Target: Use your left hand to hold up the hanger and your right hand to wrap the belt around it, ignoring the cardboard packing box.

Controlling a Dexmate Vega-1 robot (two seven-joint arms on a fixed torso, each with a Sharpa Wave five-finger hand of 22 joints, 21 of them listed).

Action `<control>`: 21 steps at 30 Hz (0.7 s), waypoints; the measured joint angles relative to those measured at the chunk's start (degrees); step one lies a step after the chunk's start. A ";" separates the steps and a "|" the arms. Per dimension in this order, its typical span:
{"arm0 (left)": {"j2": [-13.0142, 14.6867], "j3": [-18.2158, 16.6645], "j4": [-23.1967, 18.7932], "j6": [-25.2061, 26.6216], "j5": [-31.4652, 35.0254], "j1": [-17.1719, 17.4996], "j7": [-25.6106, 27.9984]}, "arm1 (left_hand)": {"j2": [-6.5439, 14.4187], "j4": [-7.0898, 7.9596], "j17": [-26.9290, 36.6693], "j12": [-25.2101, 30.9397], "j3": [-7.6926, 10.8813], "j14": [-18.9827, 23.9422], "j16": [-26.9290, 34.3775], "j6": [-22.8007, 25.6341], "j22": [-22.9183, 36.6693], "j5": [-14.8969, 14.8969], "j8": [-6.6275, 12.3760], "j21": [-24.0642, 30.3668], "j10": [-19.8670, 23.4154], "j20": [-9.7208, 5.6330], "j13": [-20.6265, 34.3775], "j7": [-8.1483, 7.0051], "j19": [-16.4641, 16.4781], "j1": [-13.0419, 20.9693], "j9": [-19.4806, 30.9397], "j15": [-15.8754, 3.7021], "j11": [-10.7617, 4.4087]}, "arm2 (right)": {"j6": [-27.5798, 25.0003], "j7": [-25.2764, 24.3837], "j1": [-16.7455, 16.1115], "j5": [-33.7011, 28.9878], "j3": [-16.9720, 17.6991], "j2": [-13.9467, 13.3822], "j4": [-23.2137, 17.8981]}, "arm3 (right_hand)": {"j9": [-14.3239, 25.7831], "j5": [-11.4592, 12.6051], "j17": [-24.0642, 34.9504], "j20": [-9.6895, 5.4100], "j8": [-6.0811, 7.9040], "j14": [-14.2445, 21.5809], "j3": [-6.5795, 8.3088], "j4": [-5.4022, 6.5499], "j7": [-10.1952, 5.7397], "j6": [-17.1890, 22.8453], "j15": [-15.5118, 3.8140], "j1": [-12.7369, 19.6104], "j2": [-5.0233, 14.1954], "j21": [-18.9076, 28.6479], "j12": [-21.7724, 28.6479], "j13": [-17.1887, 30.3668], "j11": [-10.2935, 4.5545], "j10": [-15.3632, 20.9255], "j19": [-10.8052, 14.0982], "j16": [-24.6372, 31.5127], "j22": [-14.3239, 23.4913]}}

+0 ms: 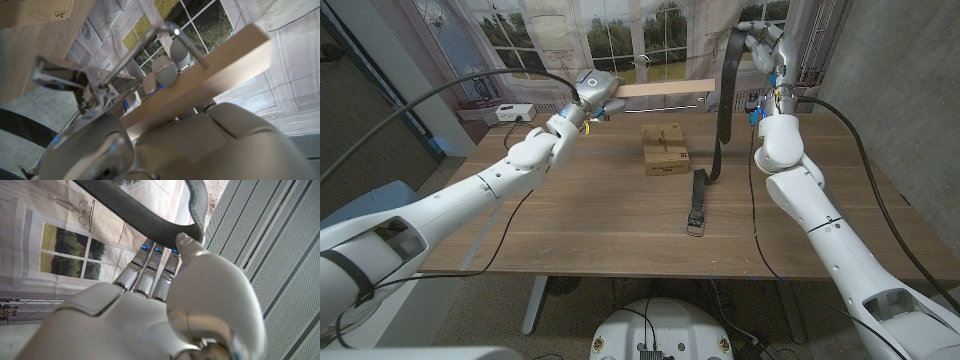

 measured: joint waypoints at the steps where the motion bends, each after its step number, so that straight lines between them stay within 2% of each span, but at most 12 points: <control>1: -0.05 0.09 -0.06 0.00 0.00 -0.17 0.00 | 0.00 -0.11 -0.02 0.00 0.11 0.00 0.00 0.00 0.00 0.00 0.00 0.00 0.00 0.00 0.00 0.00 0.00 0.00 -0.05 0.00 0.00 | -0.85 0.88 0.00 1.02 0.00 0.00 0.00 | 0.08 0.00 0.00 0.00 0.00 0.00 -0.05 -0.05 0.00 0.00 0.00 -0.35 0.35 0.00 0.00 0.01 0.00 0.00 0.00 0.00 0.00; 7: -0.41 0.36 -0.06 0.27 0.00 -0.71 -2.02 | 0.00 -0.23 -0.07 0.00 0.23 0.00 0.00 0.00 0.00 0.00 0.39 0.00 0.00 0.00 0.00 0.00 0.00 0.00 -0.05 0.00 0.01 | -4.25 4.33 2.66 5.36 -1.21 -1.70 -2.03 | 0.33 0.43 0.00 0.00 0.10 0.00 -0.07 -0.07 0.21 -0.22 0.00 -0.52 0.37 0.43 0.00 0.14 0.01 0.01 0.00 -0.22 0.00; 14: -1.56 0.95 1.22 0.38 0.14 -1.64 -2.51 | 0.00 -0.21 -0.21 0.00 0.25 0.00 -0.01 -0.62 -0.27 0.00 0.39 0.23 0.09 -0.21 0.00 0.21 -0.21 0.00 -0.32 0.00 0.11 | -8.25 8.59 4.56 10.93 -2.38 -3.61 -4.75 | 0.33 0.44 -0.01 0.00 0.43 0.00 -0.08 -0.08 0.30 -0.31 0.00 -0.63 0.49 0.44 0.00 0.16 0.93 0.13 0.00 -0.64 -0.01; 17: -2.78 1.44 2.24 0.51 0.21 -2.43 -2.57 | 0.00 0.00 -0.31 0.00 0.46 0.00 -0.01 -0.69 -0.27 0.00 0.94 0.44 0.09 -0.21 0.00 0.28 -0.21 0.00 -0.32 0.00 0.11 | -10.12 10.62 4.78 13.44 -2.55 -3.91 -5.20 | 0.33 0.44 -0.01 0.00 0.44 0.01 -0.08 -0.08 0.30 -0.31 0.00 -0.63 0.50 0.48 0.00 0.15 1.11 0.31 0.00 -0.85 -0.01; 18: -3.22 1.63 2.60 1.44 0.60 -2.74 -3.10 | 0.00 0.00 -0.33 0.00 0.47 0.00 -0.01 -0.70 -0.27 0.00 1.00 0.44 0.09 -0.21 0.00 0.28 -0.21 0.00 -0.32 0.00 0.12 | -10.78 11.25 5.72 14.23 -3.33 -5.25 -7.35 | 0.33 0.44 -0.01 0.00 0.43 0.01 -0.08 -0.08 0.30 -0.31 0.00 -0.63 0.50 0.80 0.00 0.15 1.11 0.31 0.00 -0.85 -0.01; 21: -4.41 2.09 3.52 2.49 0.78 -3.63 -3.83 | 0.00 -0.24 -0.35 0.00 0.71 0.00 -0.02 -0.67 -0.26 0.00 1.12 0.44 0.09 -0.21 0.00 0.31 -0.21 0.00 -0.32 0.00 0.12 | -12.16 12.51 6.20 15.83 -3.88 -6.15 -8.95 | 0.33 0.44 -0.01 0.25 0.43 0.00 -0.08 -0.08 0.31 -0.32 0.00 -0.63 0.50 0.82 0.00 0.15 1.16 0.36 -0.24 -0.85 -0.01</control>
